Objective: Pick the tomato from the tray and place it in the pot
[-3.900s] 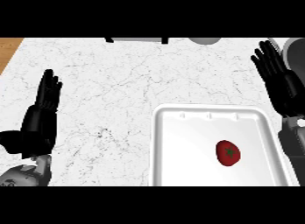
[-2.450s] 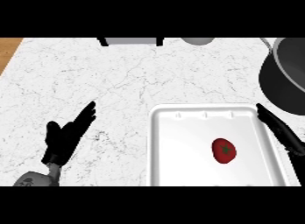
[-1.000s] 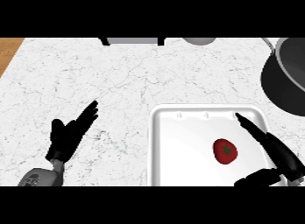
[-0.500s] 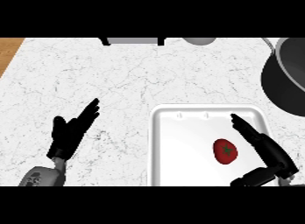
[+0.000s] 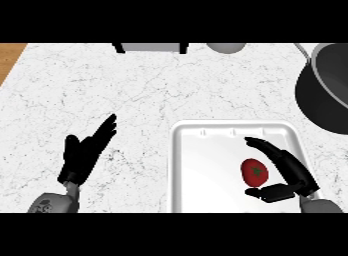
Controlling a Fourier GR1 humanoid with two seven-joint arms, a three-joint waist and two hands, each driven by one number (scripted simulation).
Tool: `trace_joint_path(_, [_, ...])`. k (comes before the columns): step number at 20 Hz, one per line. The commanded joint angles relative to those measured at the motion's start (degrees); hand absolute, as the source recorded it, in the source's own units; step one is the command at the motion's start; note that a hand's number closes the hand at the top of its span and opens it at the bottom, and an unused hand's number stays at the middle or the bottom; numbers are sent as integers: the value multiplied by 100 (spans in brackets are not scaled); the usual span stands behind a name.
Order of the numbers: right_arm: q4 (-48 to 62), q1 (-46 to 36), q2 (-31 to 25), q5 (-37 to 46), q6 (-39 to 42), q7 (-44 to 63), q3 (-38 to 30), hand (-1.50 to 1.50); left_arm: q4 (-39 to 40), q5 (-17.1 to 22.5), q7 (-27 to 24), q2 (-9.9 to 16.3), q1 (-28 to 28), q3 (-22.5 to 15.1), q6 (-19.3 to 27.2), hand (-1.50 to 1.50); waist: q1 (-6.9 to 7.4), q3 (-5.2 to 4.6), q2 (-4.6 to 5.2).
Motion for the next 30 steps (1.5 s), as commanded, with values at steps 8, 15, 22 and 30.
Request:
trace_joint_path(8, [1337, -64, 463, 470, -128, -1345, 203, 150, 321, -62, -246, 35, -19, 151, -144, 0, 48, 88, 92])
trace_joint_path(15, [1082, 97, 652, 627, -785, -2219, 54, 150, -72, -61, 95, -64, -4, 159, -44, 0, 13, 85, 64])
trace_joint_path(22, [2189, 347, -2091, -1106, -112, -2577, -2841, 150, 10, -30, -87, 24, 202, 245, -55, 0, -246, 120, 109])
trace_joint_path(30, [4175, 77, -3446, -967, 287, -3564, -3411, 150, 93, -142, -191, -109, 131, 87, -129, 0, 60, 114, 105])
